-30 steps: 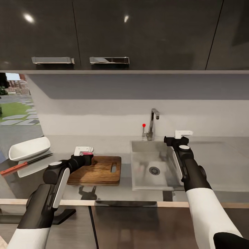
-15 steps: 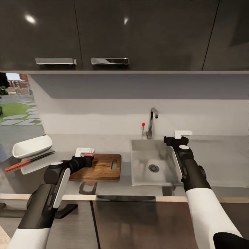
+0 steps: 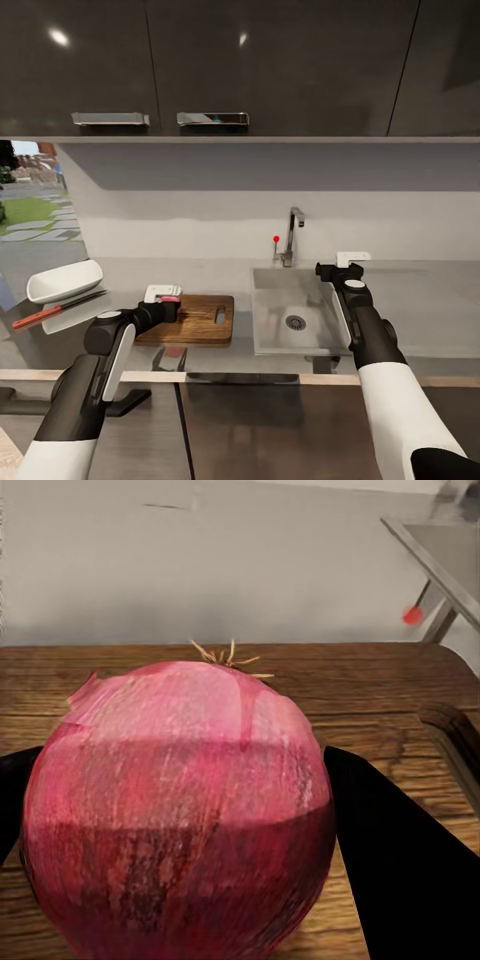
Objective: In the kitchen, take the Vidalia onion out of the sink, dice it on the chopping board with the paring knife, put the diced onion into the bowl on the countertop, then place both the paring knife and the chopping board into the sink.
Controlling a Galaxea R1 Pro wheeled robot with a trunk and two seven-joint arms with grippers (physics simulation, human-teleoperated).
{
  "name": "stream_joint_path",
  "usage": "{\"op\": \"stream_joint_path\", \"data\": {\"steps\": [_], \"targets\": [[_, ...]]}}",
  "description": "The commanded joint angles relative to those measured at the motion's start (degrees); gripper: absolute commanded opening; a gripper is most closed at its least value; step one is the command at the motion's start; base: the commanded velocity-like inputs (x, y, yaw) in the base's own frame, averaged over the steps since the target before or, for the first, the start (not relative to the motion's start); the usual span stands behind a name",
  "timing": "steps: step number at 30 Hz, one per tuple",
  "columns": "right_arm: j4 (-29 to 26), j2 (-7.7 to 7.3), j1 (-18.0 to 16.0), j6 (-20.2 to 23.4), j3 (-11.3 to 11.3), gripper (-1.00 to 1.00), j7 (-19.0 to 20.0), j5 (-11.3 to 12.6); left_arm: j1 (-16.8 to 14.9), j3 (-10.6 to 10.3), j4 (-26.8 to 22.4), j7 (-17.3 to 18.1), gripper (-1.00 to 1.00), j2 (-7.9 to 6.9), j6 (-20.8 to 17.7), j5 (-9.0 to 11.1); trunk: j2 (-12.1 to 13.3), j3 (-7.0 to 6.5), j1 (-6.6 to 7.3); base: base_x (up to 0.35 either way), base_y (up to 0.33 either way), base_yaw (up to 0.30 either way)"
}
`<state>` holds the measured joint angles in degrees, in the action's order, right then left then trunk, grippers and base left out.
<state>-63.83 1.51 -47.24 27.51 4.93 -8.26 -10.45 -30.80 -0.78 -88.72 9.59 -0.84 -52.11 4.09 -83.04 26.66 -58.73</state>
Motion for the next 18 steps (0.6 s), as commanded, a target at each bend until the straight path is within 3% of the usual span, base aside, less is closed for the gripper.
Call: {"op": "stream_joint_path", "data": {"steps": [1,18], "targets": [[-0.1,0.06,0.0,0.4,0.1,1.00,0.1,-0.5,0.0,0.0,0.0,-0.1,-1.00,-0.04,-0.3,0.3,0.0,0.07,0.00,0.059,0.000,0.000],[-0.1,0.14,0.0,0.4,0.1,1.00,0.2,-0.4,0.0,-0.2,0.0,-0.1,-1.00,-0.04,-0.2,0.2,0.0,0.35,0.00,0.019,0.000,0.000]]}}
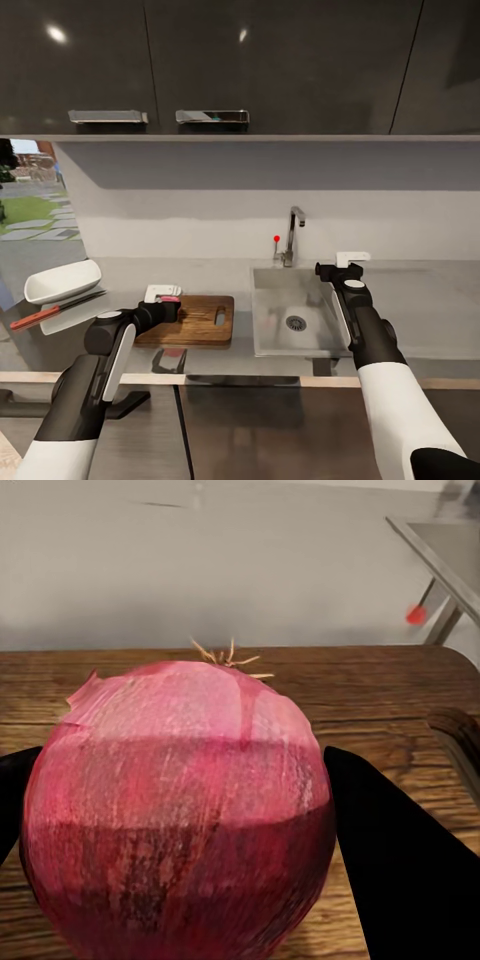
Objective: In the kitchen, take the Vidalia onion out of the sink, dice it on the chopping board with the paring knife, put the diced onion into the bowl on the countertop, then place both the paring knife and the chopping board into the sink.
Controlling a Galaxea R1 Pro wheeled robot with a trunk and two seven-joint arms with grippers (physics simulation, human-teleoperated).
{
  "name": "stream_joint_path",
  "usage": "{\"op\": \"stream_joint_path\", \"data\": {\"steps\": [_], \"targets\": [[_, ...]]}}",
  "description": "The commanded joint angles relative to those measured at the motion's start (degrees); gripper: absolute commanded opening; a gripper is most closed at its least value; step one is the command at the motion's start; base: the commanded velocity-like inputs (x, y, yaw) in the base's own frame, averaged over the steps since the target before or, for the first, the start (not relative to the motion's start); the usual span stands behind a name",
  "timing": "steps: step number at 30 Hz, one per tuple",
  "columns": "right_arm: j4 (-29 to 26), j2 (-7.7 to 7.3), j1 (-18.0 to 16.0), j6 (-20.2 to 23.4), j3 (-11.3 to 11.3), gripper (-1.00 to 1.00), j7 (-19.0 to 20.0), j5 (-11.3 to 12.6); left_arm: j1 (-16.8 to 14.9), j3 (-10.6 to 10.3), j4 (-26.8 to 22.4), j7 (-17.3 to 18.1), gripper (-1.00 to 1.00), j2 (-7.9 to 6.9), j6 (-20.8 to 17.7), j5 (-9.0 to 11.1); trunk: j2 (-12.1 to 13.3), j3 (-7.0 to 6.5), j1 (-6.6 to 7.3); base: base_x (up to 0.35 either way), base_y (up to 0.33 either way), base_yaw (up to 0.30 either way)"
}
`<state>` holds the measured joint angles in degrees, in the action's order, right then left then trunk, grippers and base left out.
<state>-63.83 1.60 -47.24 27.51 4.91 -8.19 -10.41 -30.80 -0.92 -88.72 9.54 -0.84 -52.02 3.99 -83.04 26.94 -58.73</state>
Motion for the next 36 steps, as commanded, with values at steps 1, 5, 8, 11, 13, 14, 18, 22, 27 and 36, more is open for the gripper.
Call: {"op": "stream_joint_path", "data": {"steps": [1,5,8,11,13,14,18,22,27,36], "targets": [[-0.1,0.06,0.0,0.4,0.1,1.00,0.1,-0.5,0.0,0.0,0.0,-0.1,-1.00,-0.04,-0.3,0.3,0.0,0.12,0.00,0.000,0.000,0.000],[-0.1,0.07,0.0,0.4,0.1,1.00,0.1,-0.5,0.0,0.0,0.0,-0.1,-1.00,-0.04,-0.3,0.3,0.0,0.34,0.00,0.000,0.000,0.000],[-0.1,0.07,0.0,0.4,0.1,1.00,0.1,-0.5,0.0,0.0,0.0,-0.1,-1.00,-0.04,-0.3,0.3,0.0,0.50,0.00,0.000,0.000,0.000],[-0.1,0.07,0.0,0.4,0.0,1.00,0.1,-0.5,0.0,0.0,0.0,-0.1,-1.00,-0.04,-0.3,0.3,0.0,0.63,0.00,0.000,0.000,0.000],[-0.1,0.07,0.0,0.4,0.0,1.00,0.1,-0.5,0.0,0.0,0.0,-0.1,-1.00,-0.04,-0.3,0.2,0.0,0.65,0.00,0.000,0.000,0.000],[-0.1,0.07,0.0,0.4,0.0,1.00,0.1,-0.5,0.0,0.0,0.0,-0.1,-1.00,-0.04,-0.3,0.2,0.0,0.66,0.00,0.000,0.000,0.000],[-0.1,0.10,0.0,0.3,0.0,1.00,0.1,-0.5,0.0,0.0,0.0,-0.1,-1.00,-0.04,-0.3,0.2,0.0,0.67,0.00,0.000,0.000,0.000],[-0.1,0.02,0.0,0.3,0.1,1.00,0.2,-0.6,0.0,0.0,0.0,-0.1,-1.00,-0.04,-0.3,0.2,0.0,0.67,0.00,0.000,0.000,0.000],[-0.2,0.05,0.0,0.4,0.1,1.00,0.1,-0.6,0.0,-0.1,0.0,-0.1,-1.00,-0.04,-0.3,0.2,0.0,0.67,0.00,0.000,0.000,0.000],[-0.2,0.07,0.0,0.4,0.1,1.00,0.0,-0.6,0.0,-0.1,0.0,-0.1,-1.00,-0.04,-0.3,0.2,0.0,0.67,0.00,0.000,0.000,0.000]]}}
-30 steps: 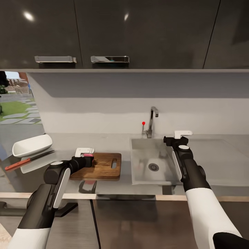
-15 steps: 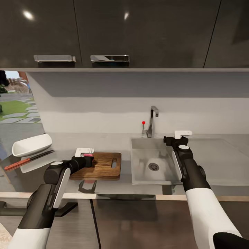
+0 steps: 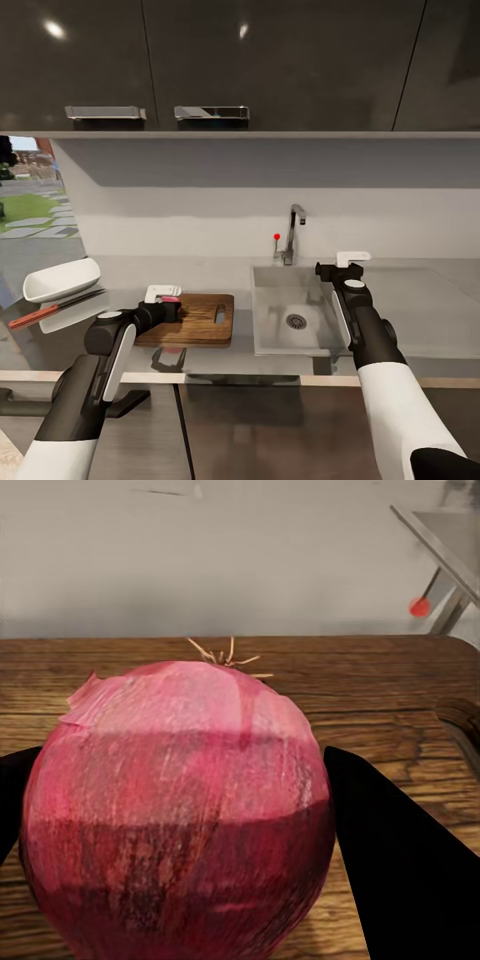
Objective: In the kitchen, take the Vidalia onion out of the sink, dice it on the chopping board with the paring knife, put the diced onion into the bowl on the countertop, then place both the paring knife and the chopping board into the sink.
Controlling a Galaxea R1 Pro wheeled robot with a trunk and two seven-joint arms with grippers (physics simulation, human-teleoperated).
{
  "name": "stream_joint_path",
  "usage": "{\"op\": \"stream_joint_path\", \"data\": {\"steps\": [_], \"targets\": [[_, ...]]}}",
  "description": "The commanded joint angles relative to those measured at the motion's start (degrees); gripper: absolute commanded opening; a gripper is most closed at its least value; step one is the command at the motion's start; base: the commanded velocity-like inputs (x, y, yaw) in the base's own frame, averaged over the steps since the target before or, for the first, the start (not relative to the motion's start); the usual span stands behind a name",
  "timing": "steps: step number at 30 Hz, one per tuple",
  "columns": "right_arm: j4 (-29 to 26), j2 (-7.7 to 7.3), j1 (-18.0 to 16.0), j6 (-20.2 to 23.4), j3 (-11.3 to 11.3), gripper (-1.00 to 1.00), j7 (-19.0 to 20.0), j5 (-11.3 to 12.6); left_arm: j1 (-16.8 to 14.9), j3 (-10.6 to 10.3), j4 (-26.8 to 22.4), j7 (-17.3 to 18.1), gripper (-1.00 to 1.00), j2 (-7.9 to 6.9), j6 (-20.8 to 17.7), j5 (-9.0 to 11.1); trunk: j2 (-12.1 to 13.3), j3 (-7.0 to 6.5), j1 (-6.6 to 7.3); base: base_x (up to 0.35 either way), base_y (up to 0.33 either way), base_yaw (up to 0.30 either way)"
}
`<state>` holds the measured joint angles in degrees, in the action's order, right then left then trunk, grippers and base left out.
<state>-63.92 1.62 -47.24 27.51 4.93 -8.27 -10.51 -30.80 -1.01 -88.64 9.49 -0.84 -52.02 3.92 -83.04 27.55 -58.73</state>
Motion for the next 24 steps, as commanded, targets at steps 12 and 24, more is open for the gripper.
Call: {"op": "stream_joint_path", "data": {"steps": [12,24], "targets": [[-0.1,0.05,0.0,0.4,0.1,1.00,0.1,-0.5,0.0,-1.4,0.0,-0.1,-1.00,-0.04,-0.3,0.3,0.0,0.07,0.00,0.052,-0.071,0.000],[-0.1,0.05,0.0,0.4,0.1,1.00,0.1,-0.5,0.0,-1.4,0.0,-0.1,-1.00,-0.04,-0.3,0.2,0.0,0.07,0.00,0.006,-0.006,0.000]]}}
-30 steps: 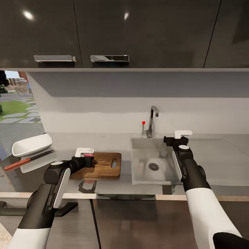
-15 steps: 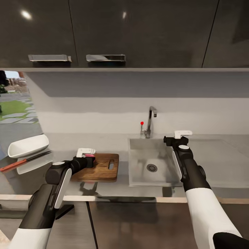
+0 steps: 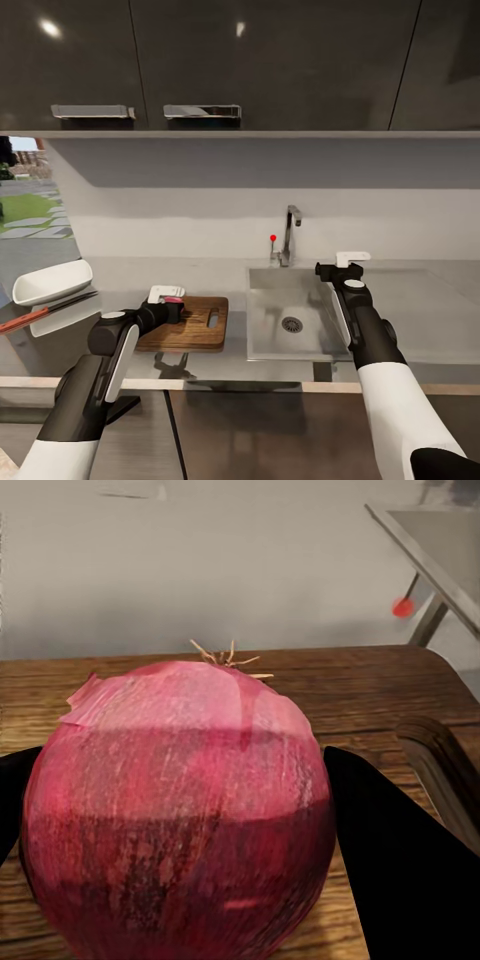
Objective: In the kitchen, take the Vidalia onion out of the sink, dice it on the chopping board with the paring knife, put the diced onion into the bowl on the countertop, then place both the paring knife and the chopping board into the sink.
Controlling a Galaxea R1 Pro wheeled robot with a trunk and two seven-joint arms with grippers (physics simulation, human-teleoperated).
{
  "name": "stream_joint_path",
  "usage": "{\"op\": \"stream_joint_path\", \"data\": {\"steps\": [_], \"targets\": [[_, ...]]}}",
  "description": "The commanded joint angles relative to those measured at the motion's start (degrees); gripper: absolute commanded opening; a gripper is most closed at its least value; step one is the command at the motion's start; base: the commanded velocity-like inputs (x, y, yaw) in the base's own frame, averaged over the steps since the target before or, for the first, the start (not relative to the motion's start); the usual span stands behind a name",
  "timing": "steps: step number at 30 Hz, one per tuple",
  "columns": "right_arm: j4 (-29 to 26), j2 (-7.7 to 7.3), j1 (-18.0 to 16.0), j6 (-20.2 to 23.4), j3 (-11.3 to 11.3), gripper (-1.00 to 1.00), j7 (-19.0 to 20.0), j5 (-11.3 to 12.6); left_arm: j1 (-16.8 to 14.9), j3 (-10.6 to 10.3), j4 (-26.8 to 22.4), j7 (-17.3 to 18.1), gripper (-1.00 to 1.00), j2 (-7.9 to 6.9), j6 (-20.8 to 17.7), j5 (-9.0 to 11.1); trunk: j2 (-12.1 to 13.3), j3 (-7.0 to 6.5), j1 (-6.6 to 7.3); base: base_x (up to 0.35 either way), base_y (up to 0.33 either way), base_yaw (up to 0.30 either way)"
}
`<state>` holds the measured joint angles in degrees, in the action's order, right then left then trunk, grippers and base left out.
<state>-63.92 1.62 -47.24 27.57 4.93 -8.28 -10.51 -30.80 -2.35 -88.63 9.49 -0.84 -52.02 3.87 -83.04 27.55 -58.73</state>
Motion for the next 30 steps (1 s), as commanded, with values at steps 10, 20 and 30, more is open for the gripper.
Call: {"op": "stream_joint_path", "data": {"steps": [10,20,30], "targets": [[0.0,0.38,0.0,0.5,-0.1,1.00,0.0,-0.4,0.0,0.1,-0.1,-0.1,-1.00,-0.10,-0.3,0.3,0.0,0.16,0.00,0.000,0.000,0.000],[0.0,0.40,0.0,0.5,-0.1,1.00,0.0,-0.4,0.0,0.1,-0.1,-0.1,-1.00,-0.12,-0.3,0.3,0.0,0.67,0.00,0.000,0.000,0.000],[0.0,0.38,0.0,0.5,-0.1,1.00,0.0,-0.3,0.0,0.1,-0.1,-0.1,-1.00,-0.13,-0.3,0.3,0.0,0.73,0.00,0.000,0.000,0.000]]}}
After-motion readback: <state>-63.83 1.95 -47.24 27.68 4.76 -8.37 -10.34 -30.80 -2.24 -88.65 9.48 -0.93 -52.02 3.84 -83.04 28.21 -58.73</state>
